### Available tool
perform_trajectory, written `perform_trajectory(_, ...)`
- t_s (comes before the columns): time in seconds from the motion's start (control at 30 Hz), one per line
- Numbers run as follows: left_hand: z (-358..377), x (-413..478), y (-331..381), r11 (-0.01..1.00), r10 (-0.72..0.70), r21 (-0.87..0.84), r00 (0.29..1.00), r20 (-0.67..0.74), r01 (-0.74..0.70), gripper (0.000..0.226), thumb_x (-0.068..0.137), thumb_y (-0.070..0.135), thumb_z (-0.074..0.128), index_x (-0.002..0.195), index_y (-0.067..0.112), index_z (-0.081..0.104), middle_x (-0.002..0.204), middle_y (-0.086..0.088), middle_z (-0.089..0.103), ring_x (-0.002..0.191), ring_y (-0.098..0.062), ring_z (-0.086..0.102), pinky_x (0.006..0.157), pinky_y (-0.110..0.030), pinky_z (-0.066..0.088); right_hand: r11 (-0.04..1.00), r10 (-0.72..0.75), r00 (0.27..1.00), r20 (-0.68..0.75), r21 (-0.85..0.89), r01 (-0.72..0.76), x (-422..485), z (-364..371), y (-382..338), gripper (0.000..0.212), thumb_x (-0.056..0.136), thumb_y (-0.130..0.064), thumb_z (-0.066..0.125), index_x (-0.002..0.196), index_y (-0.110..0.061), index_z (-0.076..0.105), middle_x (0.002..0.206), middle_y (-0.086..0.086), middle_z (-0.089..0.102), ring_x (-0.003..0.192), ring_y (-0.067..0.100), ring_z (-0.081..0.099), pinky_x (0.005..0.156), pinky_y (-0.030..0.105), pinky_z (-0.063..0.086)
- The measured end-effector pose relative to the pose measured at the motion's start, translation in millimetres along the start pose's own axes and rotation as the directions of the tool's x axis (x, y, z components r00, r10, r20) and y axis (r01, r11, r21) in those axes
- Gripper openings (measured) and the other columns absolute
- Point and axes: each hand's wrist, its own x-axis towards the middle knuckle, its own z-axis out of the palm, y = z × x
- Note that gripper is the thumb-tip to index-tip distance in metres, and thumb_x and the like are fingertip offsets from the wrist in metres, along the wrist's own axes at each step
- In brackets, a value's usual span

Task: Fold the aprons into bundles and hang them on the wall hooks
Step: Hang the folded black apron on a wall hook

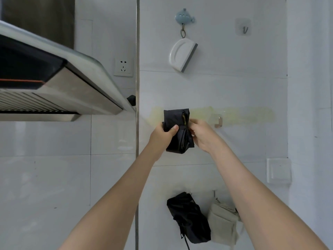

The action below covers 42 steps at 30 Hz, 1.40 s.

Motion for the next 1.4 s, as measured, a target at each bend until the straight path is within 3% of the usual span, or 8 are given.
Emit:
perform_trajectory(0.1,-1.0,-0.7,5.0,0.999,0.035,0.031,0.999,-0.006,-0.035,0.026,0.09,0.035,0.065,0.111,0.021,0.057,0.111,0.0,0.065,0.106,-0.02,0.061,0.096,-0.04,0.051,1.0,0.031,0.999,-0.014,-0.006,-0.031,1.3,-3.2,-2.5,0.028,0.101,-0.025,0.047,0.092,-0.008,0.067,0.066,-0.004,0.067,0.063,0.011,0.06,0.061,0.017,0.048)
perform_trajectory(0.2,3.2,-3.6,12.0,0.999,0.033,0.024,0.997,-0.068,-0.032,0.02,0.087,0.039,0.067,0.097,0.024,0.059,0.1,0.0,0.066,0.098,-0.021,0.063,0.09,-0.042,0.054,0.989,0.132,0.991,0.013,0.068,-0.133,-0.9,-4.9,-4.6,0.062,0.096,-0.06,0.034,0.113,-0.011,0.068,0.106,0.005,0.072,0.099,0.021,0.067,0.089,0.036,0.052)
perform_trajectory(0.33,9.4,-6.1,15.5,0.998,0.059,-0.011,0.988,-0.14,-0.061,0.015,0.087,0.039,0.067,0.088,0.027,0.058,0.091,0.003,0.065,0.092,-0.018,0.064,0.084,-0.038,0.056,0.991,0.11,0.994,0.013,0.077,-0.111,-4.0,-0.4,-11.5,0.05,0.092,-0.058,0.047,0.112,-0.017,0.069,0.112,0.003,0.072,0.105,0.019,0.067,0.097,0.039,0.049)
perform_trajectory(0.47,12.6,-4.0,20.3,0.996,0.042,-0.067,0.987,-0.156,-0.053,0.014,0.086,0.037,0.068,0.089,0.025,0.06,0.091,0.003,0.067,0.089,-0.014,0.064,0.08,-0.032,0.055,0.994,0.105,0.992,-0.071,0.051,-0.102,-3.4,2.3,-16.5,0.042,0.093,-0.054,0.05,0.105,-0.018,0.068,0.108,0.001,0.072,0.104,0.018,0.067,0.098,0.038,0.049)
perform_trajectory(0.73,19.2,4.9,22.1,0.982,0.057,0.19,0.983,-0.176,-0.023,0.027,0.086,0.045,0.064,0.082,0.019,0.056,0.078,0.003,0.061,0.079,-0.017,0.061,0.072,-0.032,0.052,0.996,0.092,0.993,-0.071,0.019,-0.09,1.4,-4.8,-6.1,0.044,0.094,-0.057,0.042,0.109,-0.022,0.064,0.117,0.001,0.068,0.109,0.018,0.064,0.1,0.04,0.047)
perform_trajectory(0.87,12.6,1.7,20.8,0.992,0.028,0.125,0.993,-0.117,-0.013,0.024,0.085,0.044,0.067,0.084,0.021,0.06,0.086,0.003,0.065,0.086,-0.016,0.063,0.079,-0.032,0.054,0.999,0.047,0.999,-0.018,0.002,-0.047,-1.9,-2.5,-3.0,0.048,0.085,-0.051,0.062,0.112,-0.012,0.068,0.109,0.005,0.072,0.106,0.023,0.067,0.091,0.037,0.052)
perform_trajectory(1.1,4.9,-4.0,14.9,0.999,0.014,0.049,0.999,-0.043,-0.012,0.016,0.087,0.036,0.067,0.093,0.023,0.061,0.099,0.0,0.067,0.096,-0.016,0.064,0.085,-0.033,0.056,0.986,-0.057,0.993,-0.103,-0.162,0.04,-1.9,-0.7,2.9,0.029,0.093,-0.034,0.06,0.107,-0.008,0.066,0.104,0.008,0.072,0.098,0.023,0.068,0.087,0.038,0.053)
perform_trajectory(1.4,0.5,-22.4,5.2,0.964,0.14,0.226,0.99,0.026,-0.142,0.022,0.1,0.036,0.045,0.104,0.015,0.052,0.09,0.001,0.057,0.08,-0.011,0.054,0.062,-0.02,0.042,0.991,-0.114,0.986,-0.125,-0.082,0.104,-20.8,7.6,26.5,0.017,0.095,-0.02,0.058,0.112,-0.025,0.057,0.109,-0.008,0.067,0.096,0.003,0.064,0.07,0.02,0.048)
